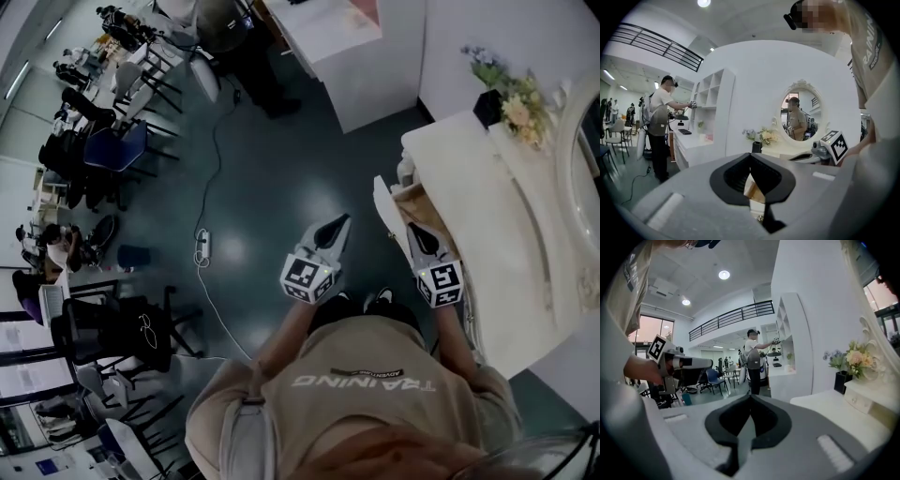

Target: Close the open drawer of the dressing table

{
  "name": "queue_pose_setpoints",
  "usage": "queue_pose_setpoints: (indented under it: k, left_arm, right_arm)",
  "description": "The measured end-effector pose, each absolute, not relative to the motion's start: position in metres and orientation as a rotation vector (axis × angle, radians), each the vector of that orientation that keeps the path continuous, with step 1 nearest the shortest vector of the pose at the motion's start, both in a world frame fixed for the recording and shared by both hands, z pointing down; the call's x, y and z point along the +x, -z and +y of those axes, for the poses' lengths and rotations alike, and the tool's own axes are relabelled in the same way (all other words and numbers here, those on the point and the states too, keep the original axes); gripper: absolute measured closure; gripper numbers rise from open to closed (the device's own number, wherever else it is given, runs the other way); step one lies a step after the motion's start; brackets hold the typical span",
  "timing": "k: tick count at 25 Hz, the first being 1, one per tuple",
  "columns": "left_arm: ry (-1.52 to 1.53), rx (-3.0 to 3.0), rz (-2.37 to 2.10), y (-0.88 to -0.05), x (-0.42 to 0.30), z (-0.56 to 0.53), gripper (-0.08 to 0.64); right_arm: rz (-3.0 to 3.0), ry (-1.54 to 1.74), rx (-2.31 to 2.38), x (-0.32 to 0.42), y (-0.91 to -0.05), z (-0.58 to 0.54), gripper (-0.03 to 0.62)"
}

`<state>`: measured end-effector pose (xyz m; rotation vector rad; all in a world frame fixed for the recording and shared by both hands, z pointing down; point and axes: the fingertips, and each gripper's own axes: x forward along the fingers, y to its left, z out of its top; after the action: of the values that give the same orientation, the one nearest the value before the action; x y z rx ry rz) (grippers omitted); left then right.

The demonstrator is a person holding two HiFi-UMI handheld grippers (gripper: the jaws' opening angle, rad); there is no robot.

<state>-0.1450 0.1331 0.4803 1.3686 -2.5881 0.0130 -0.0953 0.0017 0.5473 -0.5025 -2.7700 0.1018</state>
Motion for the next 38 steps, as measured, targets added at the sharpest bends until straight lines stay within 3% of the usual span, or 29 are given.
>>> queue_pose_setpoints:
  k: [17,23,38]
  left_arm:
    - [-0.077,1.723,-2.354,-0.516,-0.254,0.160,0.554]
    - [-0.066,1.848,-2.231,-0.540,-0.291,0.128,0.554]
    - [-0.294,2.184,-1.890,-0.524,-0.221,-0.018,0.554]
  right_arm:
    - [-2.739,-0.079,0.016,-0.142,-0.538,0.010,0.594]
    - [-2.669,-0.113,0.274,-0.124,-0.552,-0.008,0.594]
    - [-2.715,-0.314,0.610,-0.064,-0.578,-0.120,0.594]
